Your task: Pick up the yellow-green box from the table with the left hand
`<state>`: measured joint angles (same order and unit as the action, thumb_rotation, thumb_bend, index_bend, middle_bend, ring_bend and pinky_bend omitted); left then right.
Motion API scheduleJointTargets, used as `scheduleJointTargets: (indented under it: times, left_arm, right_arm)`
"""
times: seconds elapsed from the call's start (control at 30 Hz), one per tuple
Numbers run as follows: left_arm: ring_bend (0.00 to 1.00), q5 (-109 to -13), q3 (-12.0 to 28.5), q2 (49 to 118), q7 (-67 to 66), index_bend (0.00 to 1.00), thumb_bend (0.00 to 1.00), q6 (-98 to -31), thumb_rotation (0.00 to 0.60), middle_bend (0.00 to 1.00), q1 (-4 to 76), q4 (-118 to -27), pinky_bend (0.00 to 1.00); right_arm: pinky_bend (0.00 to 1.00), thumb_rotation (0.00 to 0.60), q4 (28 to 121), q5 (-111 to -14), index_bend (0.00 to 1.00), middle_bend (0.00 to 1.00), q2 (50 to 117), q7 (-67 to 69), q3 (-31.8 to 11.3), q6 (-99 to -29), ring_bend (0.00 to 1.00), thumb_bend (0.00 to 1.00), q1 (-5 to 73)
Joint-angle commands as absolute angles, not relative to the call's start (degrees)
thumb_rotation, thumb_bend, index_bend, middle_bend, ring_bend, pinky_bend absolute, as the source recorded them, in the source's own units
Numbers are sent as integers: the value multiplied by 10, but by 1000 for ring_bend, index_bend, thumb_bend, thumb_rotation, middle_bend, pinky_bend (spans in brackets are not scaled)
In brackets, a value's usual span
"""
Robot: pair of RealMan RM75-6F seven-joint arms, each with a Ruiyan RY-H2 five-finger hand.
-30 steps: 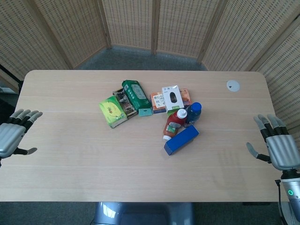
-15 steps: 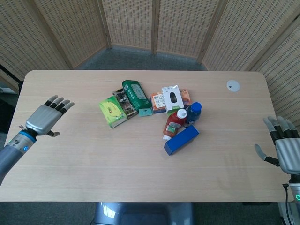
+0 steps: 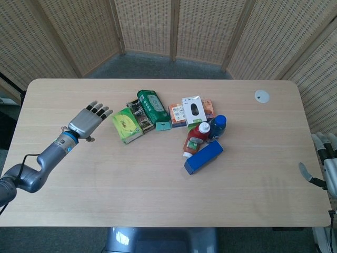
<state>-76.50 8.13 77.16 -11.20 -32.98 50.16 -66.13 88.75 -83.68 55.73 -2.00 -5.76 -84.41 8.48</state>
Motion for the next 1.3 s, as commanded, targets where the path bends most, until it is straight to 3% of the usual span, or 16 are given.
scheduleJointTargets:
  times: [0.03,0.93,1.0,1.03,1.1,1.17,1.3]
  left_arm:
    - [0,-770,77,812,-98,0,126,-312,600,0,527,-620,0]
    - [0,-836,44,1039,79,4,118,-268,600,0,629,-332,0]
    - [0,-846,38,1044,86,62,119,-285,600,0,628,-324,0]
    - [9,-852,34,1048,92,140,118,-297,600,29,626,-319,0]
    - [105,-860,29,1052,103,327,119,-318,600,181,621,-312,33]
    - [345,-872,22,1057,113,560,119,-349,600,421,614,-301,226]
    - [626,-881,16,1065,142,788,117,-391,600,676,601,-284,512]
  right_arm:
    - [0,31,889,-834,0,0,554,-21,-58,-846,0,382,82]
    - [0,37,916,-811,0,0,519,-20,-62,-874,0,381,40]
    - [0,35,916,-813,0,0,519,-18,-63,-876,0,382,39]
    - [0,37,915,-814,0,0,520,-16,-63,-877,0,382,38]
    - [0,38,914,-815,0,0,520,-15,-63,-876,0,383,38]
    - [0,34,914,-816,0,0,521,-14,-63,-875,0,382,39]
    - [0,39,914,-820,0,0,521,-14,-65,-876,0,381,40]
